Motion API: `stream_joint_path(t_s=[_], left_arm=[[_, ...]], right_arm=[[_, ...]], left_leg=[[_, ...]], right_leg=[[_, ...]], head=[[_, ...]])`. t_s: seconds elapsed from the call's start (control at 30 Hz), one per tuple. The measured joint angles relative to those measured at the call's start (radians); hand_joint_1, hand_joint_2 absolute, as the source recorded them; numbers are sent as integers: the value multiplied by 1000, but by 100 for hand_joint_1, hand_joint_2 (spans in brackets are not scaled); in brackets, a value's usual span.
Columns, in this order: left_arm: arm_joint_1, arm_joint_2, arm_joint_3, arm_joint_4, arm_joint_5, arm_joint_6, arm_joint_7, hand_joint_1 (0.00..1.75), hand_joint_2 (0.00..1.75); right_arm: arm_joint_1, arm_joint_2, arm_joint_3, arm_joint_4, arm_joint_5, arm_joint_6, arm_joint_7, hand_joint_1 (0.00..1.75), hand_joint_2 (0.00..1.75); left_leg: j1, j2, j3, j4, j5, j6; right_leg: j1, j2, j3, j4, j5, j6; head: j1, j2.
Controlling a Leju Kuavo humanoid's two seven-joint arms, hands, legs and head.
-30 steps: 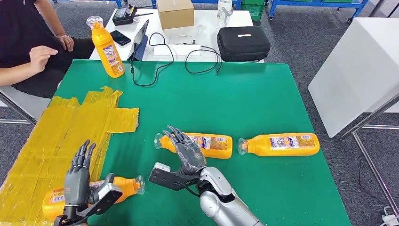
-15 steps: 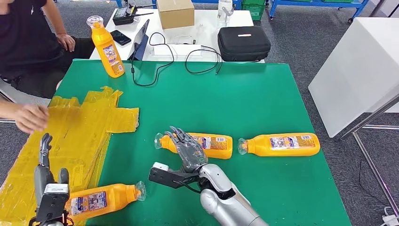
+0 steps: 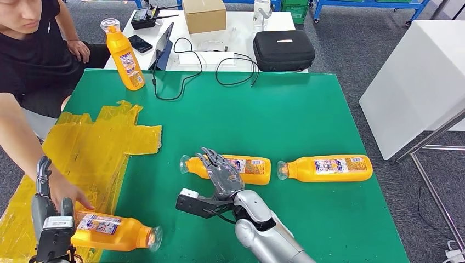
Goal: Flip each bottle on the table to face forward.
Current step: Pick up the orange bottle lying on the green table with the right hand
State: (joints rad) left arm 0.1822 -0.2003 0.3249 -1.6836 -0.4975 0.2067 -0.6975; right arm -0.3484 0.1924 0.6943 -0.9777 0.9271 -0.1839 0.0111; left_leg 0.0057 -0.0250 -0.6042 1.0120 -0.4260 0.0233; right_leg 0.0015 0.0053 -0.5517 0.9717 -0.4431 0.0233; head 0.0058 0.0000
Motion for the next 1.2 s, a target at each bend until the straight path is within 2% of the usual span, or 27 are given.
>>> stream_joint_path(t_s=[0.33, 0.5, 0.87, 1.2], left_arm=[[27, -4, -4, -52, 9, 5, -2, 0, 0], [26, -4, -8, -54, 18, 3, -2, 0, 0], [22, -4, -27, -54, 24, 3, -2, 0, 0], [6, -2, -50, -53, 31, 3, -2, 0, 0]], right_arm=[[-3, -34, -22, 5, 59, 1, 37, 0, 175], [-44, -45, -40, 26, 80, 27, 56, 0, 175], [-100, -43, -64, 85, 88, 34, 67, 0, 175], [-150, -16, -81, 193, 106, 36, 86, 0, 175]], left_leg=[[0, 0, 0, 0, 0, 0], [0, 1, 0, 0, 0, 0], [0, 1, -1, 0, 0, 0], [0, 1, -1, 0, 1, 0]], right_leg=[[0, 0, 0, 0, 0, 0], [0, 0, 0, 0, 0, 0], [0, 0, -1, 0, 0, 0], [0, 0, -1, 0, 0, 0]], head=[[0, 0], [0, 0], [0, 0], [0, 0]])
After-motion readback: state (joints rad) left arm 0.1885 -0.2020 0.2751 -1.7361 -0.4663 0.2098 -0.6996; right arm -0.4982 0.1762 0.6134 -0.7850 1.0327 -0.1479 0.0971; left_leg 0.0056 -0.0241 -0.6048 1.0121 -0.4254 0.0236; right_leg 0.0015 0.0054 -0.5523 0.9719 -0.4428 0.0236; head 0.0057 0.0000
